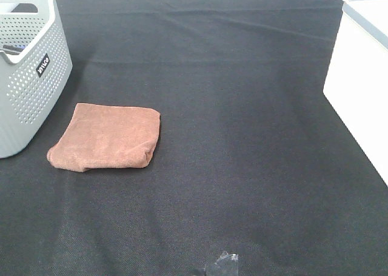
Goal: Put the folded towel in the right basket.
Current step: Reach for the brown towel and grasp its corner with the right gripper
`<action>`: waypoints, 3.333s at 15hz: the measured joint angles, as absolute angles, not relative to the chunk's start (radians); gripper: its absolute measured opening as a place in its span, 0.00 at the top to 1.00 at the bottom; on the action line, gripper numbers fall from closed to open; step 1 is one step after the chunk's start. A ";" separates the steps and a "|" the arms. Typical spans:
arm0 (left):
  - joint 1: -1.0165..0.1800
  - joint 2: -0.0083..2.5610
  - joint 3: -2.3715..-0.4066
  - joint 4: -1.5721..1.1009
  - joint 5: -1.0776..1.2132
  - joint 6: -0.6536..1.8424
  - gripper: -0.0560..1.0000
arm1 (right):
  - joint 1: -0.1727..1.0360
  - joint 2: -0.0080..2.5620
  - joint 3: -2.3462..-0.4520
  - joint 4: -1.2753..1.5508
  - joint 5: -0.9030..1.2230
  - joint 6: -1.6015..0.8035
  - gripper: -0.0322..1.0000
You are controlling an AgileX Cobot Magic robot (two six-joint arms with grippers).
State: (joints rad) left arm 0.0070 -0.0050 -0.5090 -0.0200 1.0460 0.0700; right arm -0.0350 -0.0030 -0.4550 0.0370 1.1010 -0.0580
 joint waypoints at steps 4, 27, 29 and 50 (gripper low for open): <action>0.007 -0.005 -0.509 -0.020 1.046 0.070 0.01 | -0.035 -0.003 -0.455 0.044 1.101 -0.058 0.03; 0.007 -0.005 -0.509 -0.020 1.046 0.070 0.01 | -0.035 -0.003 -0.455 0.035 1.101 -0.059 0.03; 0.007 -0.005 -0.509 -0.020 1.046 0.070 0.01 | -0.035 -0.003 -0.455 0.035 1.101 -0.059 0.03; 0.007 -0.005 -0.509 -0.020 1.046 0.070 0.01 | -0.035 -0.003 -0.455 0.035 1.101 -0.059 0.03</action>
State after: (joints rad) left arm 0.0070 -0.0050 -0.5090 -0.0200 1.0460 0.0700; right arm -0.0350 -0.0030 -0.4550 0.0350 1.1010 -0.0590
